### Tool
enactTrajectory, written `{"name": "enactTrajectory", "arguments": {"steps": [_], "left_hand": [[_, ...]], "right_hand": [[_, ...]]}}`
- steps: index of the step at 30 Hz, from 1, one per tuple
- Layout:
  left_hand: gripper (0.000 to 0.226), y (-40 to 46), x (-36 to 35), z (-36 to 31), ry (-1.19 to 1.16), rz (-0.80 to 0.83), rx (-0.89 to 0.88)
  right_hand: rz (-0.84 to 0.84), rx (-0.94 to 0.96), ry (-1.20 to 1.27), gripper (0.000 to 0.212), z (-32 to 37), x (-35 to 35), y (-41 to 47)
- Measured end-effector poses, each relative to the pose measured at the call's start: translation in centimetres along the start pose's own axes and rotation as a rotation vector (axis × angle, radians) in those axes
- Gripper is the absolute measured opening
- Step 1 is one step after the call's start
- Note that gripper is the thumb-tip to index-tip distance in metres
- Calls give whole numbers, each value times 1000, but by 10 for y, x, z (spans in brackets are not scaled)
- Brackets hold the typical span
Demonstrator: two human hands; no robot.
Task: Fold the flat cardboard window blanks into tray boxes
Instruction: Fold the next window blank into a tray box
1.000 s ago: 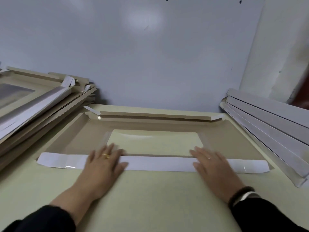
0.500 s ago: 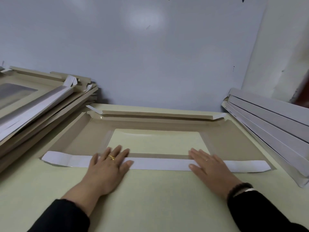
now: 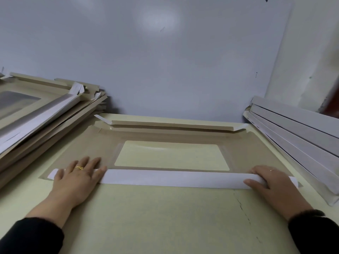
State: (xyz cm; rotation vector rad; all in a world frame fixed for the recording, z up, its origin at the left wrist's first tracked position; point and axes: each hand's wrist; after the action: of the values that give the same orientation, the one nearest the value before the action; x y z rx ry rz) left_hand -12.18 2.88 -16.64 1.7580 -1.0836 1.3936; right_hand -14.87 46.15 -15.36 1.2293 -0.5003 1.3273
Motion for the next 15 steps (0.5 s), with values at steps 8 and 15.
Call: {"name": "enactTrajectory", "arguments": {"steps": [8,15], "left_hand": [[48,-35,3,-48,-115,-403,-441],[44,-89,-9,-114,28,-298,-852]], "right_hand": [[-3,-156,321,23,25,-9,3],[52,-100,654,28,95,-18,-5]]}}
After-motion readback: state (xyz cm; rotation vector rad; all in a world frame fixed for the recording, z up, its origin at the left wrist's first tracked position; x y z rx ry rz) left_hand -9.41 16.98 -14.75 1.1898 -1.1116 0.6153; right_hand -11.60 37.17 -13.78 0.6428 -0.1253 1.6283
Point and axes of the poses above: each hand's wrist, its own y-axis towards the middle knuckle, its own x-axis out of the back of the hand, z = x × y, and after that the axes turned 6 degrees about x, right-handed
